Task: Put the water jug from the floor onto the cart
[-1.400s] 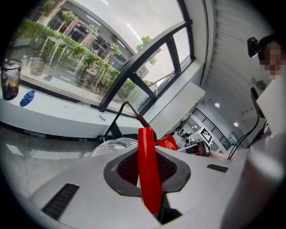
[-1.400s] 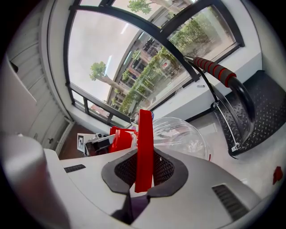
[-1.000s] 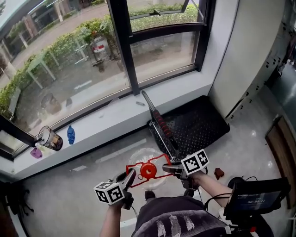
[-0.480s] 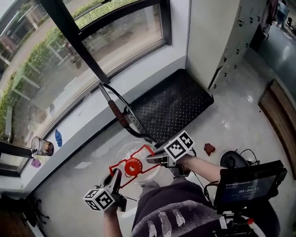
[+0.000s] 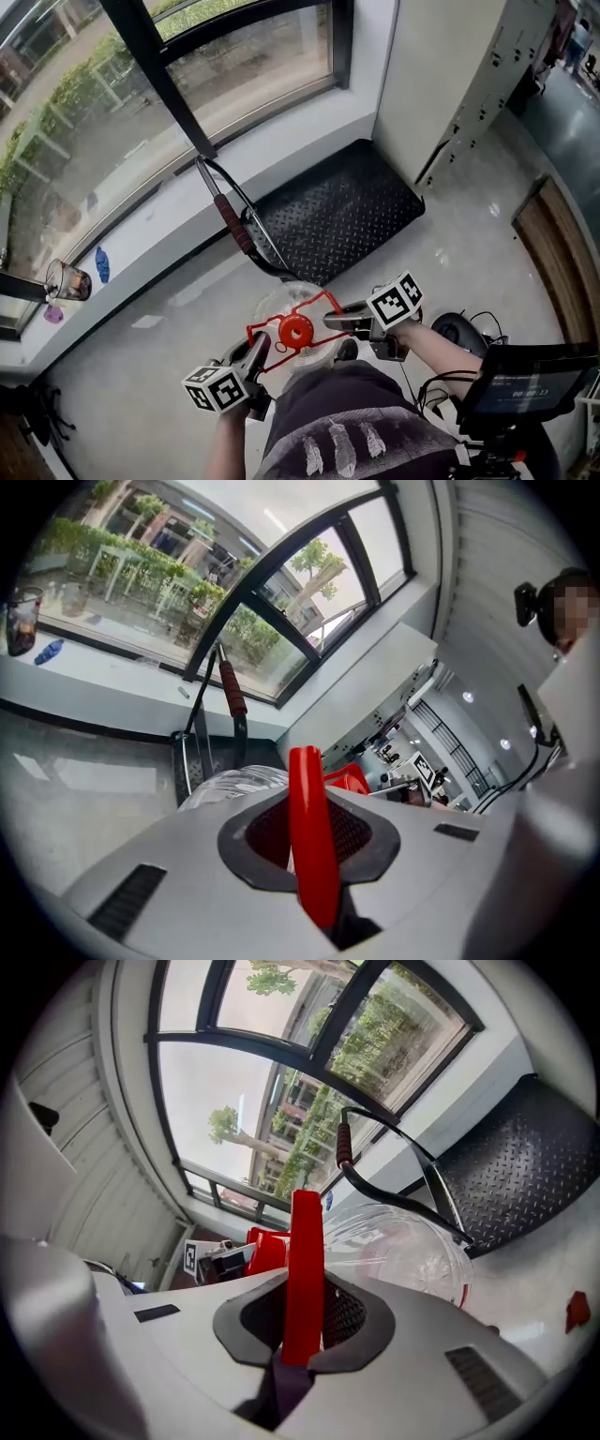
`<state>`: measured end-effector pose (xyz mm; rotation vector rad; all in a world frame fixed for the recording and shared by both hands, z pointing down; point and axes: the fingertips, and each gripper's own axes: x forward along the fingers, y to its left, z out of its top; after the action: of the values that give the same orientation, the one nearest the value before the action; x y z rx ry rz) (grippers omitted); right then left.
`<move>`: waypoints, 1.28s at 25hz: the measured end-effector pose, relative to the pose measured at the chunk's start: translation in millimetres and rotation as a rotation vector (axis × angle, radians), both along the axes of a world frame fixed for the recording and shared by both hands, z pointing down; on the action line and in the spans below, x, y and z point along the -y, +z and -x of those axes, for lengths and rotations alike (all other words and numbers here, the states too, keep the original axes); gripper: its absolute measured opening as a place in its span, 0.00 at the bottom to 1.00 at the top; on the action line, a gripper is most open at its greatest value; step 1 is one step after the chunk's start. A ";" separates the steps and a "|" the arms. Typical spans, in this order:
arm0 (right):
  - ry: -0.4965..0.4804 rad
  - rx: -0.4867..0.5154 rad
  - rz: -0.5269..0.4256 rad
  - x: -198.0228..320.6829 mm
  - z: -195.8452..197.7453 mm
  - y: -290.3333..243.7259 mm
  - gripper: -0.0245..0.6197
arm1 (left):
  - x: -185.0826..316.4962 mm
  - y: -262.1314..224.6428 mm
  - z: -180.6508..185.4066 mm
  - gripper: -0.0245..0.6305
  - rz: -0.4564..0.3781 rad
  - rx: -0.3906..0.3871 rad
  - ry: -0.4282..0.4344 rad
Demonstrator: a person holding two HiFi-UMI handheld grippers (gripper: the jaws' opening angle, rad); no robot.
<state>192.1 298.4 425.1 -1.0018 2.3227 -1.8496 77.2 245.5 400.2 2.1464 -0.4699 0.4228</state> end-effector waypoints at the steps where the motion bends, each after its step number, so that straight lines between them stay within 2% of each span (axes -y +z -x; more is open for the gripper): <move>1: 0.019 -0.006 -0.002 -2.2 -4.6 -0.6 0.08 | 0.7 -0.4 -6.3 0.08 0.001 -0.011 0.019; 5: 0.076 -0.021 0.016 -6.7 -18.0 -3.9 0.08 | 1.5 -2.9 -21.2 0.08 0.007 -0.053 0.072; 9: 0.074 -0.067 0.042 -3.9 -20.6 -6.7 0.08 | 3.6 -2.4 -24.5 0.08 0.042 -0.069 0.112; 13: 0.049 -0.052 0.045 0.4 -29.1 -6.5 0.08 | 5.2 -2.1 -30.3 0.08 0.058 -0.085 0.092; 16: 0.041 -0.051 0.041 -1.0 -47.0 0.5 0.08 | 0.1 4.9 -48.7 0.08 0.056 -0.070 0.081; 21: -0.006 -0.023 0.031 2.5 -89.3 4.9 0.08 | 1.0 6.1 -89.0 0.08 0.038 -0.014 0.025; 24: -0.052 -0.014 0.017 3.5 -119.9 4.8 0.08 | -3.6 2.4 -116.3 0.08 0.029 0.013 -0.038; 32: -0.127 -0.014 -0.049 26.8 -192.6 -13.1 0.08 | 9.2 -9.5 -183.1 0.08 -0.042 0.034 -0.142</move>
<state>384.8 271.7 412.0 -0.8837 2.4814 -1.8228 260.3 236.3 390.7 2.1327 -0.6516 0.3725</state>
